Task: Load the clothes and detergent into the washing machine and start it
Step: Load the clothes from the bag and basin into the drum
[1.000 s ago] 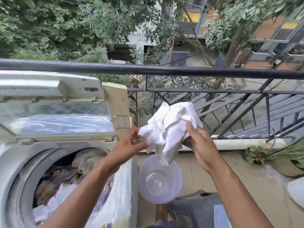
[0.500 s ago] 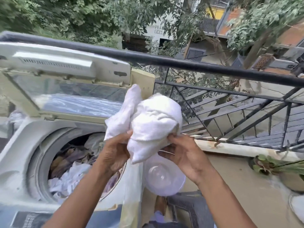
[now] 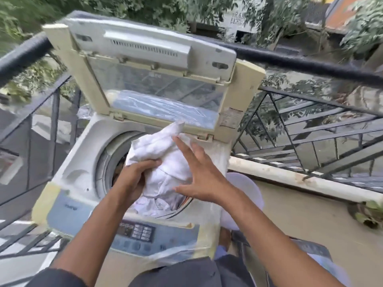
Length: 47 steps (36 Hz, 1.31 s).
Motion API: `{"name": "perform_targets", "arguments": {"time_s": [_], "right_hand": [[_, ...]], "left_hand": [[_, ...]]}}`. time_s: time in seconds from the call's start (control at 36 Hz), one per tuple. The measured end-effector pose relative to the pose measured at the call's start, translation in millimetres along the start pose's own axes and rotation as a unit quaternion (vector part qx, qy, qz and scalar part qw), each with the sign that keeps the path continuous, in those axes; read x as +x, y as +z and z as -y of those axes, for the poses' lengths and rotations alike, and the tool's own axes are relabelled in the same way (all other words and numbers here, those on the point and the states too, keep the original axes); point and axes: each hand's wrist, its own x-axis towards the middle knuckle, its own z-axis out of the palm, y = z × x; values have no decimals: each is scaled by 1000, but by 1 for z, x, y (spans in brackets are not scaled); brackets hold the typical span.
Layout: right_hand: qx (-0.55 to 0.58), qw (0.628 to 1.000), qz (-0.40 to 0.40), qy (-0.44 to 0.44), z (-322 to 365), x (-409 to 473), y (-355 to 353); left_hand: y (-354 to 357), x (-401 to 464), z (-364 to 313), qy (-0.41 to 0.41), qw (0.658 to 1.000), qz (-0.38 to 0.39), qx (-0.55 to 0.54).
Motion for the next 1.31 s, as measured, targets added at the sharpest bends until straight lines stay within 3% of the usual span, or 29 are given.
{"name": "perform_targets", "arguments": {"time_s": [0.14,0.33,0.44,0.56,0.61,0.78,0.83,0.94,1.03,1.11,1.31], "right_hand": [[-88,996,-18,-8,12,43,26],[-185,982,-31,12,-5,80,43],[-288,958,-6,9,-17,92,60],[-371,928,47,3,-36,92,84],[-406,909,99,14,-44,91,96],[-466,833,289,74,-57,89,127],[-477,821,299,89,-50,94,134],[-519,796,283,130,-32,104,145],[-540,777,280,160,-31,103,154],[-547,757,311,174,-37,103,161],[-443,774,397,218,-76,115,173]], "left_hand": [[-28,9,-5,-31,999,10,20],[-64,18,-8,-44,979,66,187],[-72,22,2,-32,970,80,229],[-67,32,19,-47,933,128,334],[-63,41,29,-86,902,163,391],[-62,75,66,-221,741,234,589],[-58,85,74,-226,690,256,638],[-56,100,87,-228,639,290,675],[-61,108,93,-247,623,295,681],[-69,111,98,-279,629,297,662],[-89,111,109,-319,638,308,630]]}}
